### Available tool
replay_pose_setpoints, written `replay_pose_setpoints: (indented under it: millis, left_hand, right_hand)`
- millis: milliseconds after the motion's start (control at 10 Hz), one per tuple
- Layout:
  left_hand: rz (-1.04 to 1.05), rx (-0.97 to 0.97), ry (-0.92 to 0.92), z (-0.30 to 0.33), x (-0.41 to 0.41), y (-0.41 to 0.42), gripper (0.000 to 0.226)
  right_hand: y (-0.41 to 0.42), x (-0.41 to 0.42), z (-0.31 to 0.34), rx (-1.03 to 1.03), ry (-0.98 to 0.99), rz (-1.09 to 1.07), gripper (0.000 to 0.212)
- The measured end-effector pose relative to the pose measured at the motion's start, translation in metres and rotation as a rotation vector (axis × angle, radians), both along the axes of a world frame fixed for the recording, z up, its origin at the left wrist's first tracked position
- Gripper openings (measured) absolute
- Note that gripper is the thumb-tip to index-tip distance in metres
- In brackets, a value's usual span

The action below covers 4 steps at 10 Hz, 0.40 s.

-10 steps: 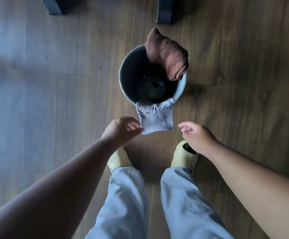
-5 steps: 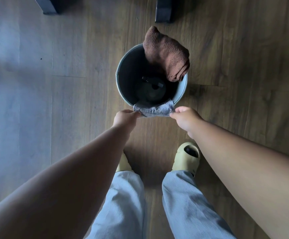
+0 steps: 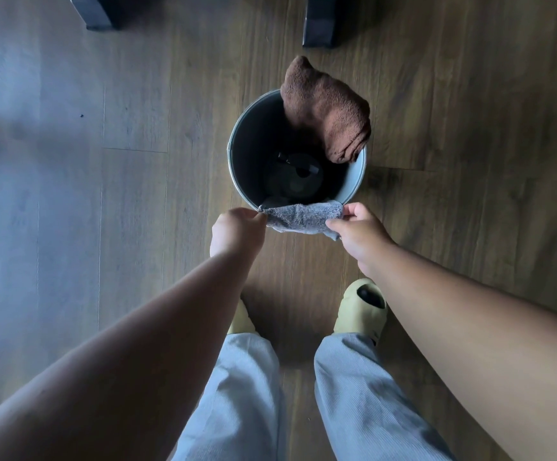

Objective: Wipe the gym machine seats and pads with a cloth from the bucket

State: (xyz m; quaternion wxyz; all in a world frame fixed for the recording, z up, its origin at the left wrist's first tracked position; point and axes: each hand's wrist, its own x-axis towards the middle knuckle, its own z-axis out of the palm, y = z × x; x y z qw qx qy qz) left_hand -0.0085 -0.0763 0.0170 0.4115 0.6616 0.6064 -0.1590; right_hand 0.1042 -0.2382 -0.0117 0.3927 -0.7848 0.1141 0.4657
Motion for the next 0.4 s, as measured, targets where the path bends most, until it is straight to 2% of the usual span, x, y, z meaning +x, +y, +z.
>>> replay_pose_setpoints:
  millis: [100, 300, 400]
  left_hand:
    - [-0.119, 0.048, 0.051, 0.000, -0.003, 0.007, 0.023]
    - [0.027, -0.018, -0.081, -0.001, -0.007, 0.014, 0.011]
    - [-0.040, -0.097, -0.160, 0.008, -0.009, 0.015, 0.011]
  right_hand:
    - [-0.005, -0.001, 0.006, -0.061, -0.102, 0.127, 0.022]
    - [-0.003, 0.005, 0.019, -0.118, -0.225, 0.277, 0.034]
    - [-0.004, 0.011, 0.031, -0.154, -0.238, 0.367, 0.032]
